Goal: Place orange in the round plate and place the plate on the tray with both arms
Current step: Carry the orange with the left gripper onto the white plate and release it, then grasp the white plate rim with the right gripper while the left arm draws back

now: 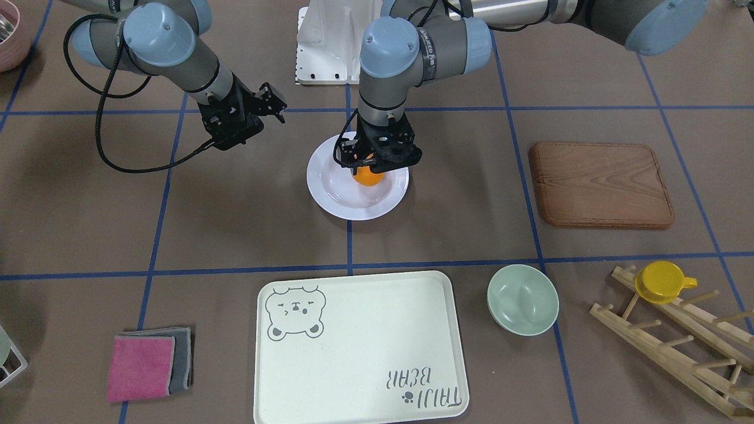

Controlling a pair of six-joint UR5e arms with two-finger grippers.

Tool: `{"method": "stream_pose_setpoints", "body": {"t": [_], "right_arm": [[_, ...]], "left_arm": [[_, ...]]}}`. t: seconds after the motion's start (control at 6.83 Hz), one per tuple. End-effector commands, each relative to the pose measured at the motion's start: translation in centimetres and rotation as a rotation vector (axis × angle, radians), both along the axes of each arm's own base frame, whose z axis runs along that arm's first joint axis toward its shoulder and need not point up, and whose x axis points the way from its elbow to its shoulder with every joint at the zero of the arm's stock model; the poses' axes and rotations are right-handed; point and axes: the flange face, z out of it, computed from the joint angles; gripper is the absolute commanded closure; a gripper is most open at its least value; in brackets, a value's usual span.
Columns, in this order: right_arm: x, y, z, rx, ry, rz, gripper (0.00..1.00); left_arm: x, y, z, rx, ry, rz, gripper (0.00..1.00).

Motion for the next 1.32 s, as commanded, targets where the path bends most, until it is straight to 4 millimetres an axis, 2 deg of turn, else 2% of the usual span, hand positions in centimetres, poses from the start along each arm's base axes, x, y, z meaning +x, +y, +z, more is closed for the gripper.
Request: {"method": "stream_pose_setpoints", "body": {"t": [0.0,0.15,0.29,0.44,0.59,0.73,0.88,1.02,1.17], "right_arm": [[-3.3,0.0,0.2,0.001,-0.05,-0.009,0.0],[-3.6,-0.2,-1.2,-0.084,-0.049,0.043,0.0],[-3.1,-0.8,-2.2,-0.161,-0.074,0.107,0.01],[-0.9,-2.9,-2.5,-0.197,-0.117,0.181,0.01],[-0.2,-3.8,-2.2,-0.261,-0.109,0.245,0.01],[-0.2,-4.0,-1.2,-0.256,-0.114,0.302,0.03],[-2.2,-3.7,1.7,-0.265,-0.176,0.315,0.04],[-4.3,-3.4,4.9,-0.278,-0.272,0.328,0.04],[-5.4,-3.1,5.4,-0.326,-0.324,0.335,0.04]], "left_arm": [[-0.8,0.2,-0.2,0.019,0.01,-0.007,0.01],[-3.4,0.9,-0.1,0.047,0.033,0.005,0.01],[-9.0,2.0,2.1,0.135,0.036,0.045,0.01],[-13.7,1.3,3.6,0.18,0.0,0.065,0.01],[-18.0,-0.2,4.8,0.189,-0.021,0.104,0.01],[-21.0,-0.6,6.9,0.217,-0.033,0.134,0.01],[-22.2,-0.1,8.9,0.241,-0.054,0.161,0.01],[-23.0,-0.5,9.1,0.25,-0.059,0.159,0.01],[-23.3,-0.6,9.3,0.25,-0.062,0.158,0.01]]}}
